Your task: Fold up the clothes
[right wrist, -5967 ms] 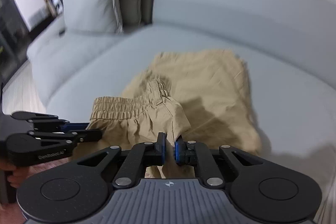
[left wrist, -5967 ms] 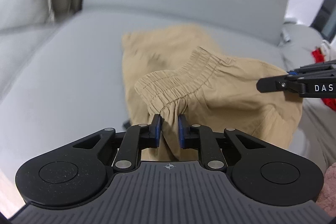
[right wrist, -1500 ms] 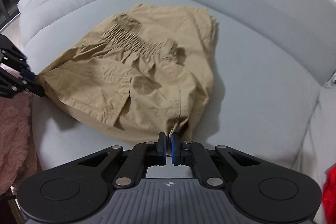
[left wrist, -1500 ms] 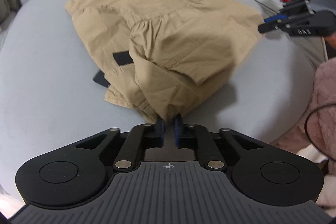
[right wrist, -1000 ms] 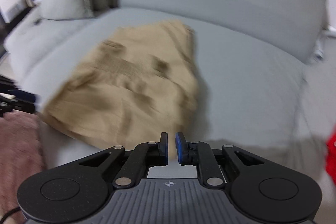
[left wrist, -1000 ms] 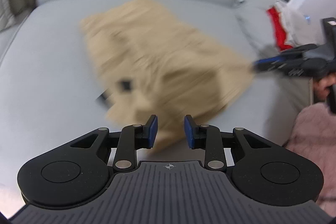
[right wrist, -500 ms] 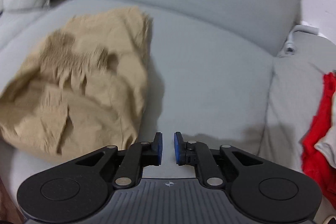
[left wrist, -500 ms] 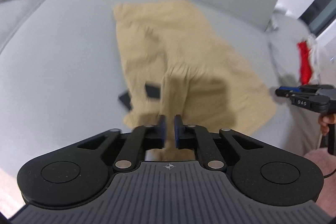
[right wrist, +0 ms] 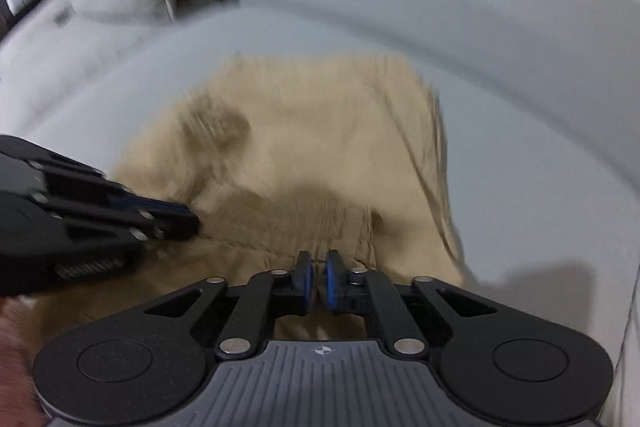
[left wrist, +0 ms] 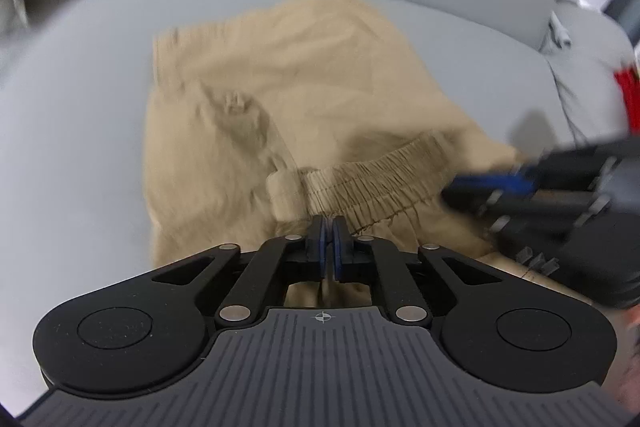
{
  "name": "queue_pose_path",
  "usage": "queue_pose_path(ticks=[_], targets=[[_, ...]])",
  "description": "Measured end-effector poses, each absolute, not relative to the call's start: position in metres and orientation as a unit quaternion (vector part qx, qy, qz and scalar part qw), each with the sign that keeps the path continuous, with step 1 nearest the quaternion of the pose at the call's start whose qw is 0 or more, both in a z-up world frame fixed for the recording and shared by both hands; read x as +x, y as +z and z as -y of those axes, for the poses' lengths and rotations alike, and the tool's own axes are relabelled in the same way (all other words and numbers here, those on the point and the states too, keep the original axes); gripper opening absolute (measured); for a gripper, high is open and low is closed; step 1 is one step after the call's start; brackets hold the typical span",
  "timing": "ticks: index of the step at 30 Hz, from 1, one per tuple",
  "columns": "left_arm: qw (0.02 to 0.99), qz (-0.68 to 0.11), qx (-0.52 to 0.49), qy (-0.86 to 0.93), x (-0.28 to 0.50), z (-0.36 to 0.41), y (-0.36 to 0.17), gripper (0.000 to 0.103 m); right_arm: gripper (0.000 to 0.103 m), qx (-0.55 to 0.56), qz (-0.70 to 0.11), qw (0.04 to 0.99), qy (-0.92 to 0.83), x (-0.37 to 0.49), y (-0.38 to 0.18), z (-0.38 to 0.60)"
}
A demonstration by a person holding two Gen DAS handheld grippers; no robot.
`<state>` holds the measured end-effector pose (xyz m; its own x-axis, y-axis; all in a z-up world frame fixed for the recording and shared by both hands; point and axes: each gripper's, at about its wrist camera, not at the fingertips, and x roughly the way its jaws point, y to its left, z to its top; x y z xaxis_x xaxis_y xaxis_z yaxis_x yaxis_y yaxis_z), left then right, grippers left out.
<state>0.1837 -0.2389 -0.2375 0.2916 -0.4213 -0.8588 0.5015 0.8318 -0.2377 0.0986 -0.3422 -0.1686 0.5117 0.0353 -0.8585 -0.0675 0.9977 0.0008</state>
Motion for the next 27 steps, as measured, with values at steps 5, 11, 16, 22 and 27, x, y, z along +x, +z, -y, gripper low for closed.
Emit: queue_pose_path(ticks=[5, 11, 16, 22, 27], targets=[[0.780, -0.541, -0.001, -0.315, 0.196, 0.226, -0.220, 0.015, 0.012, -0.022, -0.502, 0.863, 0.050, 0.113, -0.136, 0.335], [0.784, -0.498, -0.062, -0.364, 0.212, 0.224, -0.190, 0.024, 0.044, 0.015, -0.430, 0.903, 0.017, 0.156, -0.107, 0.366], [0.745, -0.545, -0.030, -0.383, 0.210, 0.264, -0.247, 0.014, 0.050, 0.031, -0.435, 0.900, -0.031, 0.214, -0.140, 0.390], [0.714, -0.591, -0.106, -0.361, 0.232, 0.255, -0.277, 0.006, 0.050, 0.030, -0.450, 0.891, -0.048, 0.254, -0.176, 0.405], [0.724, -0.583, -0.081, -0.361, 0.224, 0.259, -0.277, 0.006, 0.056, 0.022, -0.465, 0.883, -0.057, 0.270, -0.201, 0.413]])
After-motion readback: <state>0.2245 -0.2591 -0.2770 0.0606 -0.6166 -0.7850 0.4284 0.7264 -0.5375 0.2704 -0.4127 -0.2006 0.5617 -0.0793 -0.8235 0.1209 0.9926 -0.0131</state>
